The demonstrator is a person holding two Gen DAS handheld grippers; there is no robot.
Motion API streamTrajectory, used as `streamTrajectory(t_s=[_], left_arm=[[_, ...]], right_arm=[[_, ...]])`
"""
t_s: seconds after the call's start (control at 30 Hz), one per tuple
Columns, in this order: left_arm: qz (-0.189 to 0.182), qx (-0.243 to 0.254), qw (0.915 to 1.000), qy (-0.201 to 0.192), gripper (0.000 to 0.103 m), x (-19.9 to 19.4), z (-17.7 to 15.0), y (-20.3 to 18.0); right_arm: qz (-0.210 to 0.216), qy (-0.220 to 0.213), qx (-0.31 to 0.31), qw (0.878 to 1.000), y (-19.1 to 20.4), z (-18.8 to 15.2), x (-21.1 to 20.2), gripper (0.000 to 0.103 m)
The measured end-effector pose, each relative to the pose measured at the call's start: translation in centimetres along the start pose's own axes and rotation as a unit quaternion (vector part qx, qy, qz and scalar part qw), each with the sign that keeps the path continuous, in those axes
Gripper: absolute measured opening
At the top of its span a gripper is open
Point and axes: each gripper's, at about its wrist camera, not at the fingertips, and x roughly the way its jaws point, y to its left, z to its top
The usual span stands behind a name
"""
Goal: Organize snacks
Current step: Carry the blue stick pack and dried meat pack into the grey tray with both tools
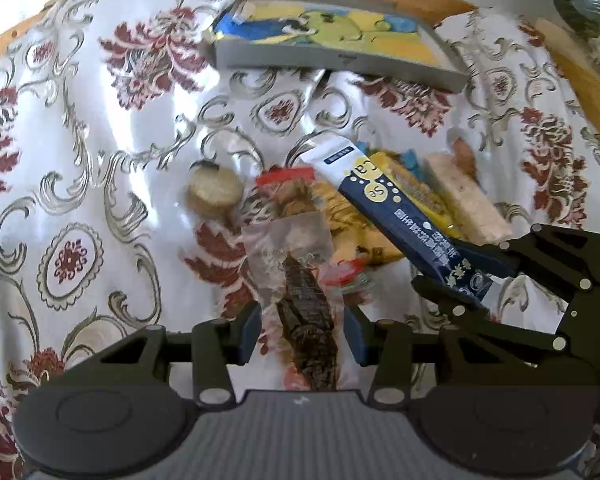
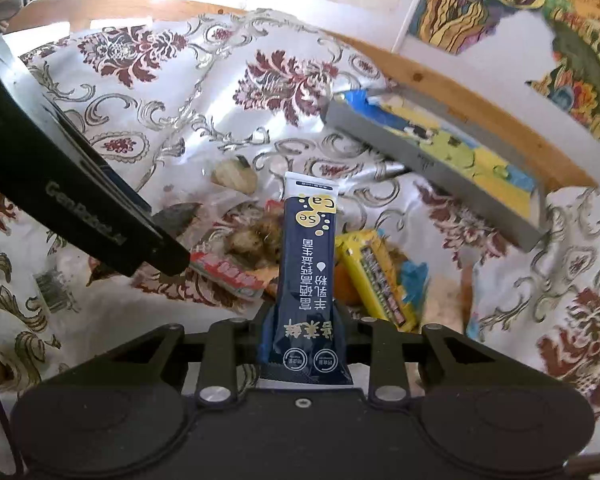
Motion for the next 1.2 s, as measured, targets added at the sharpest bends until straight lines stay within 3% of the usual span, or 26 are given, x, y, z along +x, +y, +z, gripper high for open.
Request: streamTrajectory(t_s=[0.23,0.43,0.67,0.97,1.2], left_arm=[[0.000,0.015,0.9997,-0.021,0.048,-0.6,1.8,-0.6],[-0.015,0.014,0.9992,-0.035,0.049,-1.1,7.1,0.0],[-0.004,0.058,0.9958,-0.071,0.049,-0.2,14.0,0.9],[-0.031,0.039,0.9916,-0.119,0.049,4.9,22.4,1.4],[-0.058,-0.008,0.9863,-0.154,0.049,9.9,27.2,1.0]], right_arm=[[-0.045,-0.039,0.013,0.998,-1.0,0.6,-1.1,0.031],[-0.083,-0.090,0.041,0.992,-3.7,1.8,-0.6,0.031],[-0.113,-0.137,0.073,0.981,-9.6,4.4,3.0,0.031],[-0.122,-0.141,0.094,0.978,-17.2,9.0,8.7,0.031],[-0.132,-0.109,0.093,0.981,-21.3,9.4,11.4,0.031]])
